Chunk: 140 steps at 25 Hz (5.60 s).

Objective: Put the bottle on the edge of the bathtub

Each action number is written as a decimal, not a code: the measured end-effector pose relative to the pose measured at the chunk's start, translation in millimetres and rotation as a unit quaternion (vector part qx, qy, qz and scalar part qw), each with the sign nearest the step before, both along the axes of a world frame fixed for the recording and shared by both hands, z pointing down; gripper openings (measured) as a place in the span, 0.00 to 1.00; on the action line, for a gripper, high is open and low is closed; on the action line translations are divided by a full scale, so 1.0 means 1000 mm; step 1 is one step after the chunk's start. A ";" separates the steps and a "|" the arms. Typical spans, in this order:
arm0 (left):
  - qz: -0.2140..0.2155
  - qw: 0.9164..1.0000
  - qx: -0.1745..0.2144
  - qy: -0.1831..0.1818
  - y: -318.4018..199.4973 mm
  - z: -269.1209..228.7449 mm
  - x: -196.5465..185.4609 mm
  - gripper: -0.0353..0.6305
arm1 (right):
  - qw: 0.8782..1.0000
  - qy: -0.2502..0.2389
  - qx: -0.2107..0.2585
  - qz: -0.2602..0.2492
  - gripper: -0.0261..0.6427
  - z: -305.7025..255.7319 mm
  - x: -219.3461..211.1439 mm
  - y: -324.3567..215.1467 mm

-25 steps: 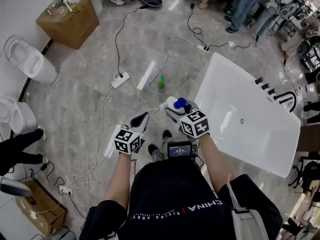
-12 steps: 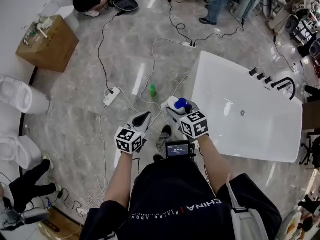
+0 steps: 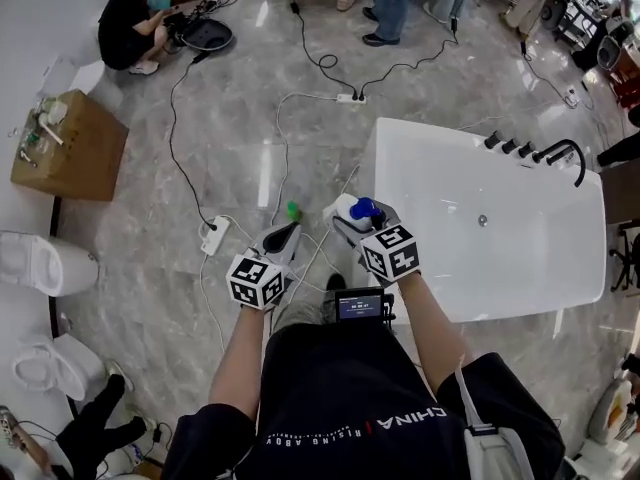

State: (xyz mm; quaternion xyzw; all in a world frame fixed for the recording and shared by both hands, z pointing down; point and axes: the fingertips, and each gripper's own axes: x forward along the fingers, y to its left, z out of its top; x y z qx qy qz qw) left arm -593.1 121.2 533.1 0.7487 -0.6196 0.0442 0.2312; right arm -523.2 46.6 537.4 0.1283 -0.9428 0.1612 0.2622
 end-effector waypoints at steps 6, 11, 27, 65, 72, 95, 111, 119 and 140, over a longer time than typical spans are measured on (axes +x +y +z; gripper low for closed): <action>0.044 0.999 -0.010 0.007 -0.037 0.006 -0.012 0.07 | 0.999 0.009 -0.008 0.041 0.45 0.005 -0.003 -0.029; 0.081 0.997 -0.008 0.018 -0.075 0.006 -0.027 0.07 | 0.997 0.015 -0.011 0.078 0.45 0.005 -0.013 -0.058; 0.174 0.985 0.005 0.023 -0.161 -0.006 -0.054 0.07 | 0.987 0.022 -0.004 0.161 0.45 -0.003 -0.028 -0.120; 0.219 0.974 -0.021 -0.059 -0.421 0.037 -0.017 0.07 | 0.954 0.053 -0.047 0.290 0.45 0.092 0.058 -0.371; 0.245 0.968 -0.045 -0.037 -0.463 0.075 -0.002 0.07 | 0.940 0.085 -0.054 0.327 0.45 0.150 0.072 -0.423; 0.308 0.948 -0.081 -0.015 -0.491 0.104 0.025 0.07 | 0.939 0.131 0.000 0.318 0.46 0.200 0.064 -0.442; 0.318 0.945 -0.076 -0.033 -0.463 0.092 0.014 0.07 | 0.948 0.122 -0.026 0.293 0.58 0.178 0.063 -0.423; 0.307 0.948 -0.075 -0.039 -0.424 0.085 0.012 0.07 | 0.955 0.101 -0.018 0.279 0.53 0.130 0.074 -0.385; 0.259 0.965 -0.021 -0.036 -0.310 0.033 0.026 0.07 | 0.976 0.102 0.047 0.188 0.05 0.046 0.062 -0.276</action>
